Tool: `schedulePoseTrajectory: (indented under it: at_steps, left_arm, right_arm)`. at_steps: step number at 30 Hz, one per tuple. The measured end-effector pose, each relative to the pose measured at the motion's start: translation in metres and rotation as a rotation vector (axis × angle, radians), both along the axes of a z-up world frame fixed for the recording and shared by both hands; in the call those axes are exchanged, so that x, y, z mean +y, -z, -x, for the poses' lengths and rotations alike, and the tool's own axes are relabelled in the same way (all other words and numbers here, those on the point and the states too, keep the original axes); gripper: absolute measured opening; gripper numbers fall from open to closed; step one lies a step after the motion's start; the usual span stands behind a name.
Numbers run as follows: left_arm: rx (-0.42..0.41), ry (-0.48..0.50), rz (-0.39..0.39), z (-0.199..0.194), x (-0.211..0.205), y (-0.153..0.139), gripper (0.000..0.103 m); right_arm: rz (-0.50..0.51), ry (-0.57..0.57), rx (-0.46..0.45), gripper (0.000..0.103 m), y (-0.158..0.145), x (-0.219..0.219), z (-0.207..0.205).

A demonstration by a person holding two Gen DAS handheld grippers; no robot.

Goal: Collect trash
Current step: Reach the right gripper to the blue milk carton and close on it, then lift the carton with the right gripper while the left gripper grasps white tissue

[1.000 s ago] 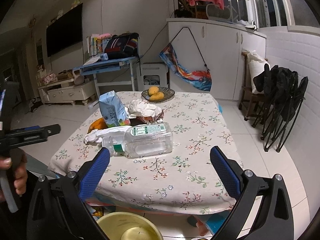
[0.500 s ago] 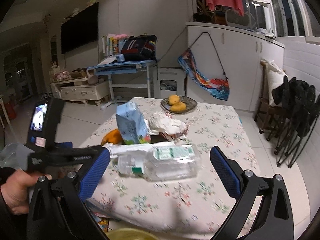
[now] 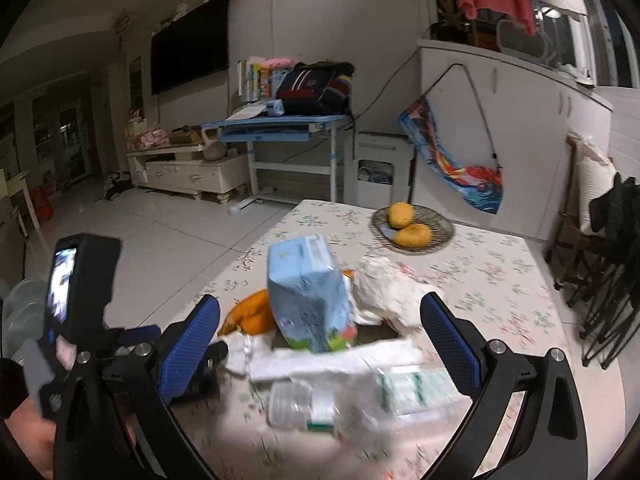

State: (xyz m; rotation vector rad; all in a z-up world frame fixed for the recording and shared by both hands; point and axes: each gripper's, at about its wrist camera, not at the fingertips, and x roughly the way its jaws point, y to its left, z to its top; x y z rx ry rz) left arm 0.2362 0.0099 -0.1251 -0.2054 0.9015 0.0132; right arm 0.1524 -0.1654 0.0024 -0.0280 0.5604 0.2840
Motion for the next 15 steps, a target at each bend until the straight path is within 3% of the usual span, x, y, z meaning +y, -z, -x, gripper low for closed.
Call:
schedulePoseTrajectory:
  at_steps: [5,8,9,10,14,15]
  left_arm:
    - [-0.003,0.026,-0.007,0.001,-0.005,0.0,0.091]
    - [-0.001,0.045,-0.014,-0.001,-0.012,0.001,0.091]
    - [0.001,0.051,-0.016,-0.003,-0.014,0.002,0.091]
    - [0.002,0.056,-0.019,-0.003,-0.015,0.002,0.091]
    - [0.006,0.085,-0.045,-0.008,-0.027,0.004,0.089]
    - [0.009,0.09,-0.046,-0.009,-0.028,0.004,0.084]
  right_arm:
    - [0.006,-0.003,0.039,0.092,0.007,0.007,-0.024]
    - [0.001,-0.008,0.075,0.072,0.011,0.005,-0.035]
    - [-0.012,-0.015,0.091,0.06,0.013,0.002,-0.039]
    - [-0.021,-0.016,0.104,0.056,0.014,0.0,-0.041]
    - [-0.094,-0.011,0.112,0.056,0.014,-0.011,-0.043]
    - [-0.107,-0.01,0.11,0.056,0.013,-0.013,-0.042]
